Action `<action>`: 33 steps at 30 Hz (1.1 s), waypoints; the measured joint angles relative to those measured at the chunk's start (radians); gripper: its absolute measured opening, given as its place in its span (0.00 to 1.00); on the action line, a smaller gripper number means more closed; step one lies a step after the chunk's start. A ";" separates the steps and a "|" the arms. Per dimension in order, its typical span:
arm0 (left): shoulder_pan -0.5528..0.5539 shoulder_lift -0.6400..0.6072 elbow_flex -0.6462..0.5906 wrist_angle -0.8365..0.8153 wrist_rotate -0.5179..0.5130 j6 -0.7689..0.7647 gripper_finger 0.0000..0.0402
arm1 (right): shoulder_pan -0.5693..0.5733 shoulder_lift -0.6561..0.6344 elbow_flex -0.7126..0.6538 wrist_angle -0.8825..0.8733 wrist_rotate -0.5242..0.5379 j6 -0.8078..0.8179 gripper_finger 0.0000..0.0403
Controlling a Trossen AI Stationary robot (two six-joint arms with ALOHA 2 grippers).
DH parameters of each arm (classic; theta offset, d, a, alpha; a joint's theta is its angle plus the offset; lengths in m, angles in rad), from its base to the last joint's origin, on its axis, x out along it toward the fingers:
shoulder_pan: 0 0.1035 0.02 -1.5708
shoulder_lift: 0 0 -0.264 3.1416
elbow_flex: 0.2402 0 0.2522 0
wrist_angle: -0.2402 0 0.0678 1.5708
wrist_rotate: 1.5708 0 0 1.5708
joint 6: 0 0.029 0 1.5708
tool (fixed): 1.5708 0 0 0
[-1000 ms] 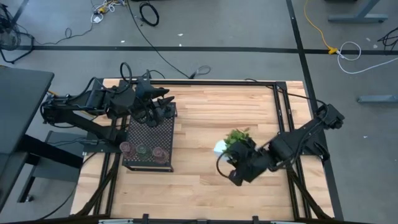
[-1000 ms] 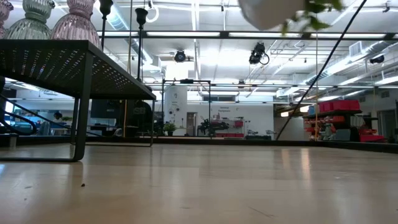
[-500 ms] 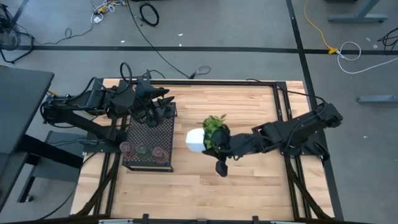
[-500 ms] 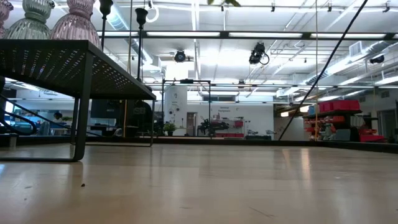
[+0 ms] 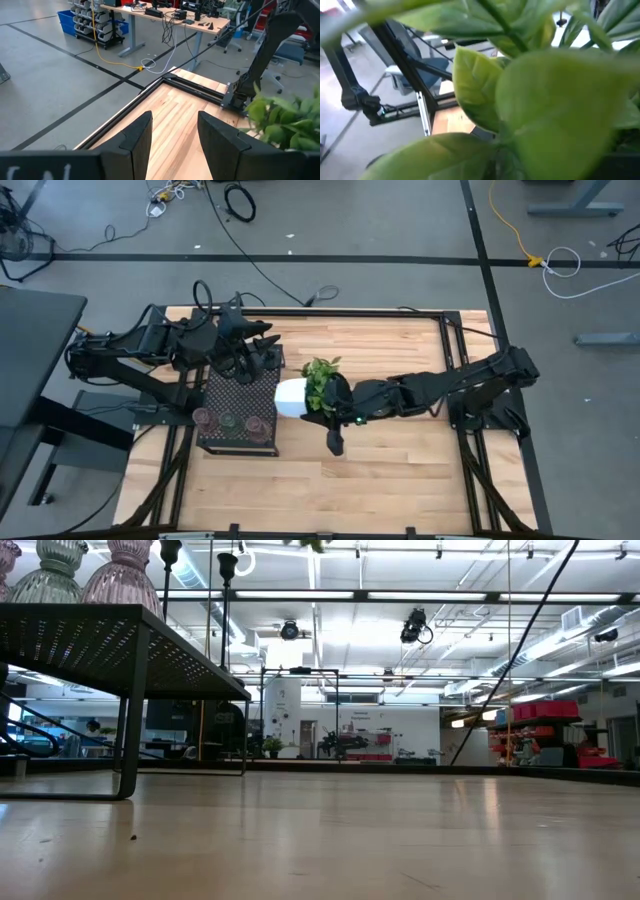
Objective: Pick & Place candle stick holders
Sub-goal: Put the decorative plant on the shelf
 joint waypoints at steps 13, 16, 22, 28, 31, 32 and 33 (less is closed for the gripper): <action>0.000 0.002 0.000 0.000 0.000 0.001 0.40 | -0.083 0.115 0.000 0.260 -0.112 -0.013 0.00; 0.000 0.002 0.000 -0.001 0.000 0.001 0.40 | -0.098 0.138 0.000 0.286 -0.123 0.001 0.00; 0.000 0.002 0.000 -0.001 0.000 0.002 0.40 | -0.133 0.170 0.000 0.408 -0.189 0.043 0.00; 0.000 0.002 0.000 -0.001 0.000 0.003 0.40 | -0.167 0.204 0.000 0.408 -0.196 0.079 0.00; 0.000 0.002 0.000 -0.001 0.000 0.003 0.40 | -0.183 0.217 0.000 0.411 -0.197 0.082 0.00; 0.000 0.002 0.000 -0.001 0.000 0.003 0.40 | -0.188 0.222 0.000 0.409 -0.197 0.083 0.00; 0.000 0.002 0.000 -0.001 0.000 0.004 0.40 | -0.192 0.228 0.000 0.410 -0.199 0.083 0.00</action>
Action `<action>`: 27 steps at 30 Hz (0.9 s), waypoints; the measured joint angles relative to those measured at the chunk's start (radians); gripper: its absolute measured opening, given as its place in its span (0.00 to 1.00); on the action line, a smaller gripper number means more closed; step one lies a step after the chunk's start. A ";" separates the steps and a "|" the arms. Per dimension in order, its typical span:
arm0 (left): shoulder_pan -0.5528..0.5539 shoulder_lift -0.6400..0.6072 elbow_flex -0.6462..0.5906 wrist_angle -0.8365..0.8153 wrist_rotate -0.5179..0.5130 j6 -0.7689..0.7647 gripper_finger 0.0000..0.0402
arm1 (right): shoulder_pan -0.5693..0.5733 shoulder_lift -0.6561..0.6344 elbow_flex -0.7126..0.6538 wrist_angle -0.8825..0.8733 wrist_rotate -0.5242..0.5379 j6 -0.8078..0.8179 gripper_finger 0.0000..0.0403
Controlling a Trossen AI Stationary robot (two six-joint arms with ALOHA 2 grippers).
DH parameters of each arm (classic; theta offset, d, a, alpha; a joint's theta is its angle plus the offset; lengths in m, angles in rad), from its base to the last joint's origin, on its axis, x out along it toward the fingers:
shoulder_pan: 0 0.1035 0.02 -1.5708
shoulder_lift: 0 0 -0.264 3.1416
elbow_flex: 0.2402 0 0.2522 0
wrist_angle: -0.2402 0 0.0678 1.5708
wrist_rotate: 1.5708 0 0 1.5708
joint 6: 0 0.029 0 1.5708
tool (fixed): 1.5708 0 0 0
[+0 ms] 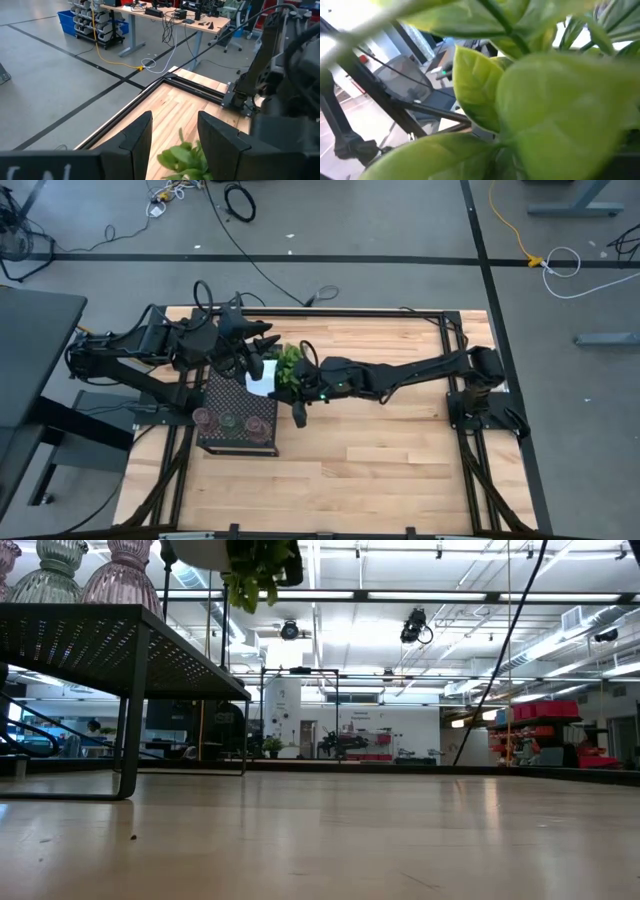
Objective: Pick & Place candle stick holders
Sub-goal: Put the decorative plant on the shelf
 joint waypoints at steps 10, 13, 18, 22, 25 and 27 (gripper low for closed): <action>0.001 0.000 0.000 -0.009 0.000 0.023 0.40 | -0.023 0.057 0.000 -0.037 -0.056 0.055 0.00; 0.001 0.000 0.000 -0.011 0.000 0.023 0.40 | -0.023 0.065 0.000 -0.064 -0.058 0.067 0.00; 0.001 0.000 0.000 -0.017 0.001 0.023 0.40 | -0.031 0.066 0.030 -0.072 -0.061 0.067 0.00; 0.001 0.000 0.000 -0.033 0.029 0.024 0.40 | -0.023 0.064 0.139 -0.175 -0.068 0.018 0.00; 0.000 -0.019 -0.001 -0.051 0.032 0.023 0.40 | -0.005 0.064 0.247 -0.394 -0.050 -0.045 0.00; 0.000 -0.036 -0.001 -0.046 0.060 0.023 0.40 | 0.008 0.064 0.310 -0.512 -0.018 -0.082 0.00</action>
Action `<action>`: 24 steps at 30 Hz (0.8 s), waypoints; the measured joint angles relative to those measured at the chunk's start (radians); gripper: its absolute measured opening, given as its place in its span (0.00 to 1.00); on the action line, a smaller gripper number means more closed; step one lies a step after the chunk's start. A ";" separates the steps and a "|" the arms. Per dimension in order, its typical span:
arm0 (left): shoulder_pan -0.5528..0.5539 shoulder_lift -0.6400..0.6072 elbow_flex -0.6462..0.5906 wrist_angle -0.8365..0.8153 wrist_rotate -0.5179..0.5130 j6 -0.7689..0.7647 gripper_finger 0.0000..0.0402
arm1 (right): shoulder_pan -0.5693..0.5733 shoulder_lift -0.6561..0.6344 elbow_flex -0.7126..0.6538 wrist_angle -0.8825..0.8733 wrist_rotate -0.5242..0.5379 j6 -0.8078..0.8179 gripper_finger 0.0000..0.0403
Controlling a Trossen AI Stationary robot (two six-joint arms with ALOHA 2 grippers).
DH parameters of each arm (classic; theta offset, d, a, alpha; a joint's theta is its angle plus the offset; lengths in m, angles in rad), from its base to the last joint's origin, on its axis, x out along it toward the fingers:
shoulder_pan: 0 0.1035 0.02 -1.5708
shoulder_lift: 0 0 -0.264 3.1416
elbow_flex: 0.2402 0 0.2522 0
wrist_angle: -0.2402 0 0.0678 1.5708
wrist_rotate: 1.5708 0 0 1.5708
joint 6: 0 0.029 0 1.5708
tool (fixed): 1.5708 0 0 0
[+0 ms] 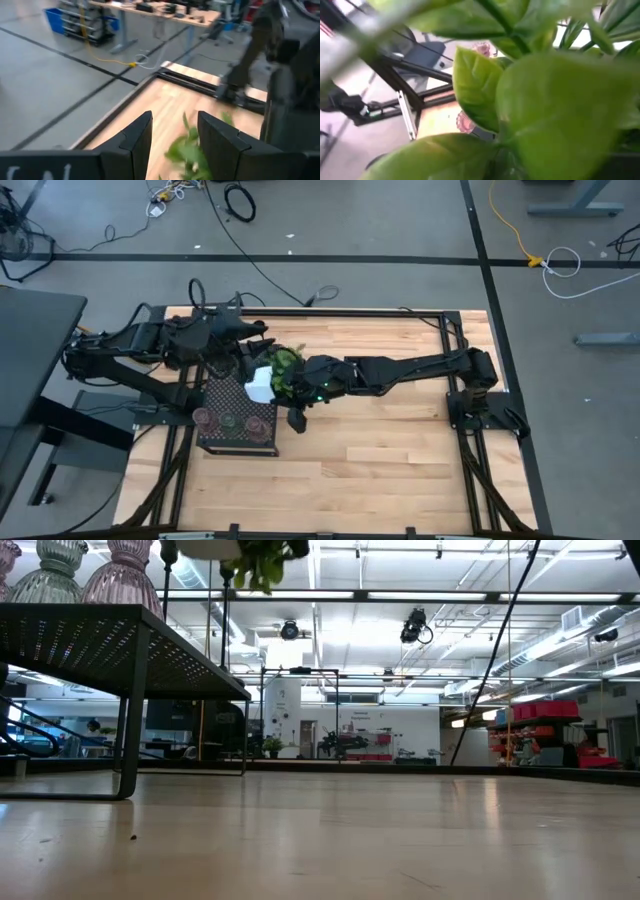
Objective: Pick & Place candle stick holders
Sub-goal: Put the decorative plant on the shelf
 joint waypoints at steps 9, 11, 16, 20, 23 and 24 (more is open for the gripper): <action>0.000 -0.088 0.000 -0.051 0.258 -0.054 0.40 | 0.033 -0.003 0.183 -0.230 0.063 -0.049 0.00; 0.000 -0.105 0.000 -0.070 0.316 -0.077 0.40 | 0.033 -0.001 0.211 -0.267 0.061 -0.049 0.00; 0.000 -0.110 0.001 -0.140 0.446 -0.114 0.41 | 0.034 -0.002 0.250 -0.293 0.061 -0.053 0.00; 0.000 -0.094 0.001 -0.166 0.526 -0.132 0.41 | 0.037 -0.002 0.251 -0.303 0.055 -0.053 0.00; 0.000 -0.079 0.001 -0.166 0.564 -0.133 0.43 | 0.042 -0.002 0.251 -0.304 0.048 -0.053 0.00; 0.000 -0.075 0.001 -0.170 0.575 -0.134 0.45 | 0.043 -0.002 0.251 -0.308 0.047 -0.053 0.00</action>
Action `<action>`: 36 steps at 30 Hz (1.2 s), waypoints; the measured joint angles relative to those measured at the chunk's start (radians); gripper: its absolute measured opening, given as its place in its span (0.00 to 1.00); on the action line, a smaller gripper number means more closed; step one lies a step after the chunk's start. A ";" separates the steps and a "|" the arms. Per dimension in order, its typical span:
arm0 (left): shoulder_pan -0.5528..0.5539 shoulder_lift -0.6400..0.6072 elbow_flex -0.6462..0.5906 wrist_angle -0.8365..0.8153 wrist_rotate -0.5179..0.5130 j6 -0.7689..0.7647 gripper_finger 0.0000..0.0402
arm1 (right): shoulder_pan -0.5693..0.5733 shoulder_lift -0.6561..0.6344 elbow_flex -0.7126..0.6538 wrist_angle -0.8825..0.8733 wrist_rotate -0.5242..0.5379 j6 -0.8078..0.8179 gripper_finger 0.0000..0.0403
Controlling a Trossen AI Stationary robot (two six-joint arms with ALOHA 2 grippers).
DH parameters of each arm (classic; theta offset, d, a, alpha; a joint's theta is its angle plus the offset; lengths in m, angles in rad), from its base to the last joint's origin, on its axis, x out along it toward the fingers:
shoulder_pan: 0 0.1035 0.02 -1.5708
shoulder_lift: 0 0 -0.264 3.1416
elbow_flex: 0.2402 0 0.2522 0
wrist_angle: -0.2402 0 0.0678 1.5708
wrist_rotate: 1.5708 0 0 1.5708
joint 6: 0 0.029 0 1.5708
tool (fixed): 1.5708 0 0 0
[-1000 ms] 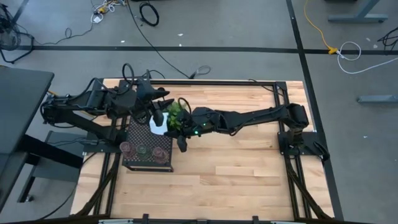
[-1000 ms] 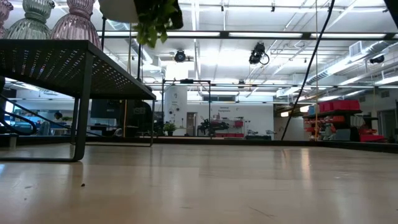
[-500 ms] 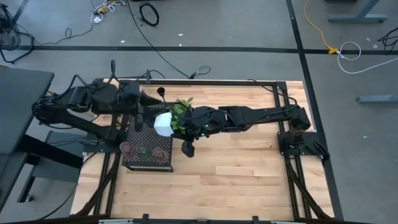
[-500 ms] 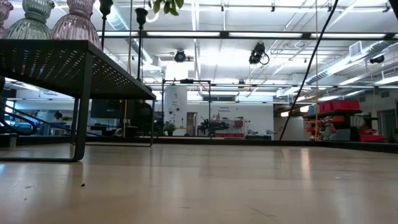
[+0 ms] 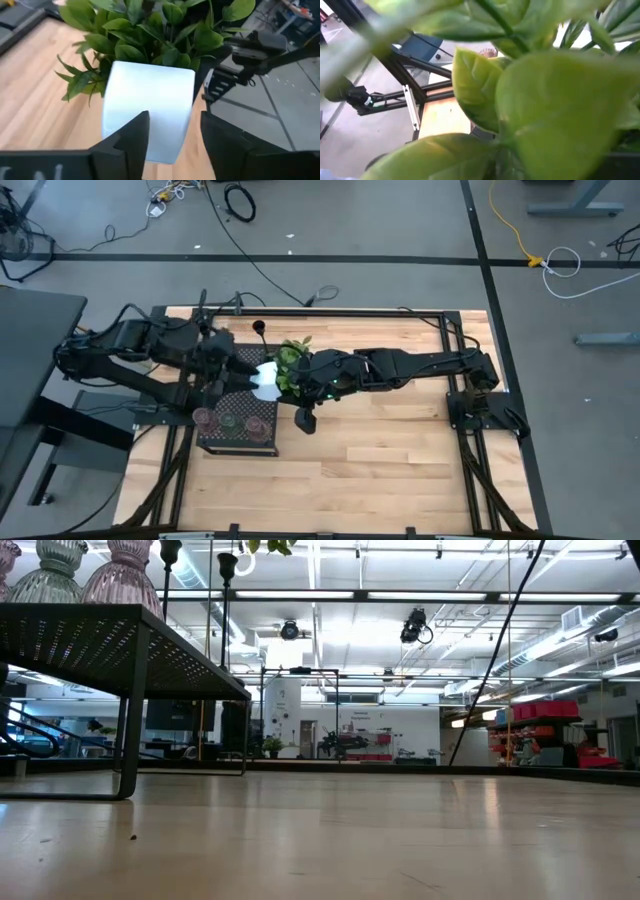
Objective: Pick & Place candle stick holders
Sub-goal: Put the decorative plant on the shelf
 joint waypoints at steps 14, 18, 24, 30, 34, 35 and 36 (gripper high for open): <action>0.002 0.053 0.001 -0.015 0.116 -0.077 0.83 | 0.024 0.003 0.000 -0.038 0.020 -0.041 0.00; 0.002 0.066 0.001 -0.017 0.132 -0.076 0.84 | 0.025 0.003 -0.001 -0.038 0.018 -0.042 0.00; 0.001 0.078 0.002 -0.019 0.132 -0.068 0.84 | 0.028 0.003 -0.001 -0.038 0.023 -0.053 0.00; 0.002 0.076 0.001 -0.034 0.093 -0.002 0.85 | 0.039 0.003 -0.001 -0.034 0.047 -0.075 0.00; 0.012 0.076 0.000 -0.041 0.095 -0.005 0.85 | 0.047 0.003 0.008 -0.022 0.052 -0.085 0.00; 0.017 0.078 0.000 -0.049 0.099 -0.007 0.85 | 0.047 0.002 0.015 -0.017 0.052 -0.088 0.00; 0.022 0.082 -0.001 -0.058 0.096 -0.006 0.85 | 0.050 0.000 0.022 -0.012 0.059 -0.095 0.00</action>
